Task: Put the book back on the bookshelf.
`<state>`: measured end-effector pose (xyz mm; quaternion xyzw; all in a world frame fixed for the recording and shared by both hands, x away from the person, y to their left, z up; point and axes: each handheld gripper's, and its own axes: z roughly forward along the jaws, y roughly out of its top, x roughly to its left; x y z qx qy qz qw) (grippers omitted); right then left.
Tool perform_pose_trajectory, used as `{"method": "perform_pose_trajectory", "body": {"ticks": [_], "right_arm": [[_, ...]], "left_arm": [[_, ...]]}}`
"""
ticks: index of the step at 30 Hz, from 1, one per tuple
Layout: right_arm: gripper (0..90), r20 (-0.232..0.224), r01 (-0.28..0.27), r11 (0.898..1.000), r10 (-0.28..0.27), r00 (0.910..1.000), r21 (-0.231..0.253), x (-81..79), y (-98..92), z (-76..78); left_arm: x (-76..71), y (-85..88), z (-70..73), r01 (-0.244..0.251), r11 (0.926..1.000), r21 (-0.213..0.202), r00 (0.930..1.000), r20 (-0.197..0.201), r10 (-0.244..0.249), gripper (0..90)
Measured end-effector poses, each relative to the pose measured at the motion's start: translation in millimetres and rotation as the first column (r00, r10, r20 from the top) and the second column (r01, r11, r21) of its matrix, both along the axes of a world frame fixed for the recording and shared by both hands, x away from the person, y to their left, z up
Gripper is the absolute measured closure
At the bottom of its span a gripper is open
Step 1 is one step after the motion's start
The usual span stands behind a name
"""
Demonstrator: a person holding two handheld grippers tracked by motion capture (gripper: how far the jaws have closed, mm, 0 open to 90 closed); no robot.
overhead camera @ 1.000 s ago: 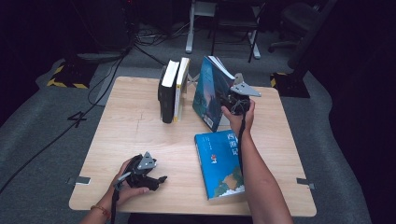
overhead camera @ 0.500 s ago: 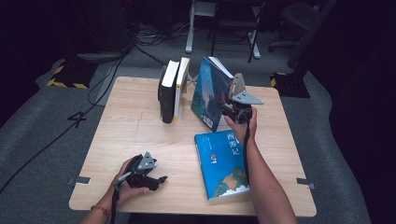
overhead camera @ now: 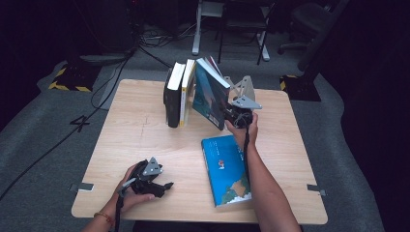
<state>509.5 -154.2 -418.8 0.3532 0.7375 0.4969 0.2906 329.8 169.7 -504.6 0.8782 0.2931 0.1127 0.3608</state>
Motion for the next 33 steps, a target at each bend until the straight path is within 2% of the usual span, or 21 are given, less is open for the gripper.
{"method": "perform_pose_trajectory", "body": {"ticks": [5, 17, 22, 33], "right_arm": [[74.9, -0.013, 0.048, 0.999, -0.047, 0.9988, 0.02, 2.9, 5.4, -1.4], [74.5, -0.005, 0.016, 1.0, -0.016, 0.9999, -0.013, -4.5, 39.3, 0.8], [73.7, -0.003, -0.005, 0.999, 0.005, 1.0, -0.045, -6.9, 53.8, 1.9], [68.4, 0.002, -0.016, 0.996, 0.017, 0.9999, -0.083, -9.7, 74.3, 3.5]], "left_arm": [[-0.2, -0.2, -0.1, 0.003, 1.0, -0.004, 1.0, -0.001, -0.003, 21.7], [-0.3, -0.2, 0.2, 0.003, 1.0, 0.0, 1.0, -0.002, -0.003, 21.7], [-0.4, -0.3, 0.2, 0.002, 1.0, 0.0, 1.0, -0.001, -0.002, 21.7], [-0.4, -0.3, 0.2, 0.002, 1.0, 0.0, 1.0, -0.001, -0.002, 21.7]]}}
